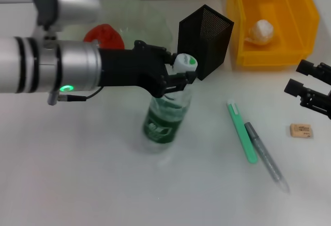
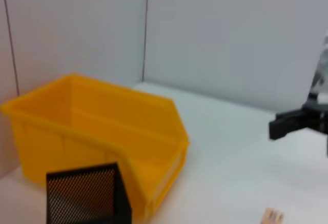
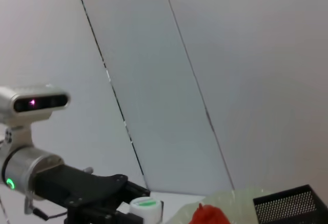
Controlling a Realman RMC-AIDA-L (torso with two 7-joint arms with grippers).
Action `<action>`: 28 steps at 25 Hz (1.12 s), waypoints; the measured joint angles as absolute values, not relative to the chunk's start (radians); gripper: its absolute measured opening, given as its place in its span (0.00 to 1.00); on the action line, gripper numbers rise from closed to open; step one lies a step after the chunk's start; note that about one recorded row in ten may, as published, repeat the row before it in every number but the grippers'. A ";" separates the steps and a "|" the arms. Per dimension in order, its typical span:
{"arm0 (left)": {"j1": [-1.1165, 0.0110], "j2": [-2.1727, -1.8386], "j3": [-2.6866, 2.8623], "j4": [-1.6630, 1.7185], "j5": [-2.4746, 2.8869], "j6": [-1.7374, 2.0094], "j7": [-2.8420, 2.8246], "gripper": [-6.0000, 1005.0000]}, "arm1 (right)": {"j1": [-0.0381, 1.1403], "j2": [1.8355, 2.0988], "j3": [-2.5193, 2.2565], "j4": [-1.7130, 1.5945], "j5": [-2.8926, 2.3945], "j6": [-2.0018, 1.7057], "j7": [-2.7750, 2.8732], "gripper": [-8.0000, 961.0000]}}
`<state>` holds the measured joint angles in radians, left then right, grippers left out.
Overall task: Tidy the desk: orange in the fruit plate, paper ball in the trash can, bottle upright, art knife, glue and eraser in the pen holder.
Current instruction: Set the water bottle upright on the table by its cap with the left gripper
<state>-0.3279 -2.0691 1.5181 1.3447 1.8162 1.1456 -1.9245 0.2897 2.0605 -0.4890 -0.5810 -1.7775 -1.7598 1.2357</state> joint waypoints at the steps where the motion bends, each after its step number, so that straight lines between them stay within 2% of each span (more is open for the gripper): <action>1: -0.328 -2.069 1.518 1.345 1.816 1.146 -1.925 0.44 | 0.290 2.061 -0.489 -0.581 -1.778 -1.760 1.236 0.80; 8: -0.346 -2.069 1.403 1.163 1.618 1.220 -1.717 0.44 | 0.300 2.062 -0.444 -0.541 -1.778 -1.757 1.212 0.80; 9: -0.371 -2.069 1.310 0.999 1.496 1.298 -1.547 0.44 | 0.302 2.062 -0.441 -0.536 -1.777 -1.756 1.208 0.80; 13: -0.371 -2.069 1.310 0.999 1.496 1.298 -1.547 0.44 | 0.307 2.062 -0.423 -0.519 -1.777 -1.754 1.192 0.80; 15: -0.434 -2.072 1.117 0.671 1.407 1.433 -1.206 0.44 | 0.314 2.063 -0.396 -0.497 -1.775 -1.753 1.177 0.80; 28: -0.441 -2.075 1.104 0.433 1.266 1.461 -0.819 0.50 | 0.338 2.065 -0.312 -0.411 -1.764 -1.752 1.111 0.80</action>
<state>-0.4411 -2.0746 1.1040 0.4329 1.2656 1.4612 -0.8186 0.3381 2.0645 -0.3124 -0.4112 -1.7640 -1.7517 1.1112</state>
